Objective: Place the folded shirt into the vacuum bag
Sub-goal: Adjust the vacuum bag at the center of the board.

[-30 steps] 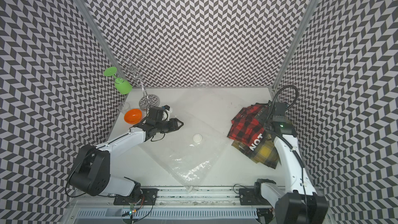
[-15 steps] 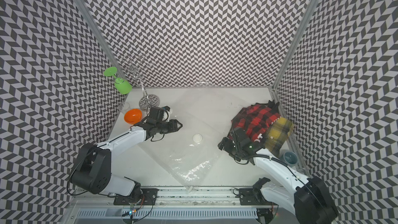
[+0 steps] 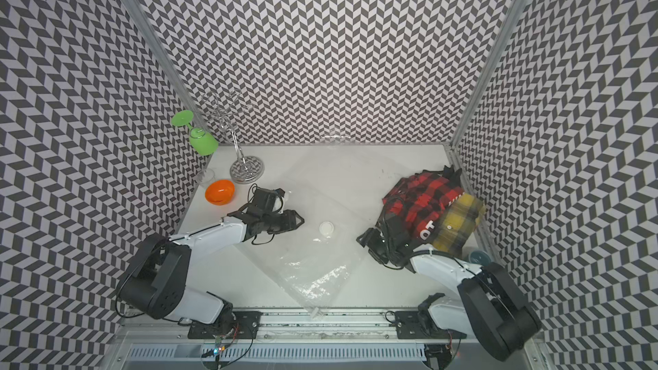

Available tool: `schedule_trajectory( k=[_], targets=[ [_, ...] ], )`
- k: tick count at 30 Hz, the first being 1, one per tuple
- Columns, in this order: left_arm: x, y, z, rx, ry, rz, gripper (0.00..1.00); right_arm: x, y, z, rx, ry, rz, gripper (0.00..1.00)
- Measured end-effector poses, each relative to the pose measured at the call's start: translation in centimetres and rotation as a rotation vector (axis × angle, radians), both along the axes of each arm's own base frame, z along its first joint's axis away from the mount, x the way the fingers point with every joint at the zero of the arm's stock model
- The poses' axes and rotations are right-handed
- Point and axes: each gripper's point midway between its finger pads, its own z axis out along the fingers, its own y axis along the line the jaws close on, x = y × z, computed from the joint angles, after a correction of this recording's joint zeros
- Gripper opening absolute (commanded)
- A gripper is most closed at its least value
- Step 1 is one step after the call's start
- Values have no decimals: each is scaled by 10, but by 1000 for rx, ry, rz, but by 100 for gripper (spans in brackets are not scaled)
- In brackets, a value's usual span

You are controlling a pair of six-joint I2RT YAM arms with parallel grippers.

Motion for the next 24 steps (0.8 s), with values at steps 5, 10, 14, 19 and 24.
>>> schedule_trajectory(
  k=[5,10,14,19,24],
  targets=[
    [-18,-11,-16,-9,40,-26,56,49,-3,-3,-159,-38,27,18],
    [-29,-20,-26,-32,67,-45,55,120,17,45,-312,-245,127,7],
    [-32,-33,-25,-70,65,-60,55,146,32,100,-423,-457,219,2],
    [-51,-71,-24,-125,79,-148,55,149,28,140,-595,-637,308,0],
    [-39,-96,0,-171,49,-195,55,183,7,148,-691,-655,286,0]
  ],
)
